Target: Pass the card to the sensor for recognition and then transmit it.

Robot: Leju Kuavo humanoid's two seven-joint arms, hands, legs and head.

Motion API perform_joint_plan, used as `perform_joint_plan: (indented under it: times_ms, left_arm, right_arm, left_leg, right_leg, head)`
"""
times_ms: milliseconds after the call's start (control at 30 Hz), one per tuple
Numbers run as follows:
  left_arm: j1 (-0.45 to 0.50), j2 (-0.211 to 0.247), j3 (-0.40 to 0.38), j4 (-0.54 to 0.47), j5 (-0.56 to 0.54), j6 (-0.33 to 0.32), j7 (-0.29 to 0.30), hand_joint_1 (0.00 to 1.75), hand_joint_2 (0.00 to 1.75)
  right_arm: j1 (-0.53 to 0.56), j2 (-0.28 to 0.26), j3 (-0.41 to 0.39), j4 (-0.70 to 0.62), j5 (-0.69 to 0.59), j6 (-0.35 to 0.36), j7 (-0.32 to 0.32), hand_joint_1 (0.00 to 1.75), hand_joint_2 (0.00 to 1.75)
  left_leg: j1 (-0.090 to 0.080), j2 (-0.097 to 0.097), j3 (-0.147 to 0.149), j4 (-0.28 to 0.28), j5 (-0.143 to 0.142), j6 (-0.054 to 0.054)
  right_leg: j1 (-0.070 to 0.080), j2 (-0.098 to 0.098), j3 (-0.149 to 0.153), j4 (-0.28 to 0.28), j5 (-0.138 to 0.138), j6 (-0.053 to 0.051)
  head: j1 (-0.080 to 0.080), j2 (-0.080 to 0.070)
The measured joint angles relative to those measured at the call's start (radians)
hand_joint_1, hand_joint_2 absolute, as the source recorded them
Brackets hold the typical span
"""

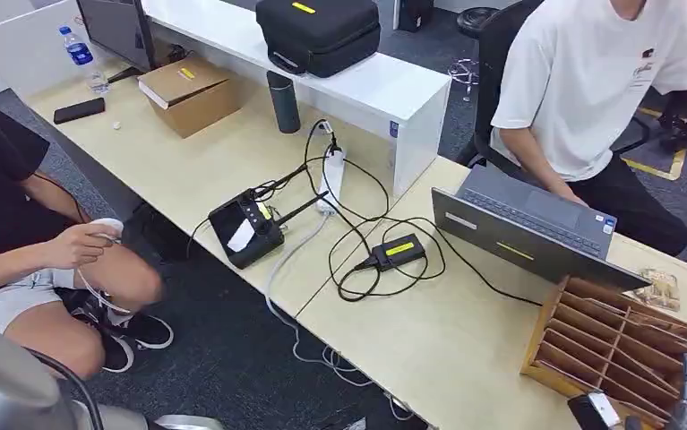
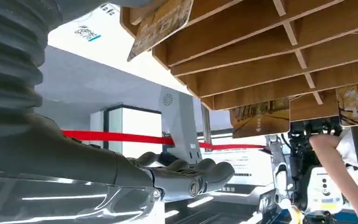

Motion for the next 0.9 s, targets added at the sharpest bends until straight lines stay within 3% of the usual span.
perform_joint_plan:
  times_ms: [33, 900]
  left_arm:
    - [0.000, 0.000, 0.000, 0.000, 0.001, 0.000, 0.000, 0.00, 1.75]
    - [0.000, -0.003, 0.000, 0.000, 0.009, -0.006, -0.013, 0.00, 1.75]
  right_arm:
    - [0.000, 0.000, -0.002, 0.000, 0.000, 0.000, -0.001, 1.75, 1.75]
    - [0.023, 0.000, -0.024, -0.018, -0.071, -0.024, -0.068, 1.75, 1.75]
  left_leg:
    - [0.000, 0.000, 0.000, 0.000, 0.000, 0.000]
    - [0.000, 0.000, 0.000, 0.000, 0.000, 0.000]
  right_leg:
    - [0.000, 0.000, 0.000, 0.000, 0.000, 0.000]
    - [0.000, 0.000, 0.000, 0.000, 0.000, 0.000]
  head:
    - [0.000, 0.000]
    - [0.000, 0.000]
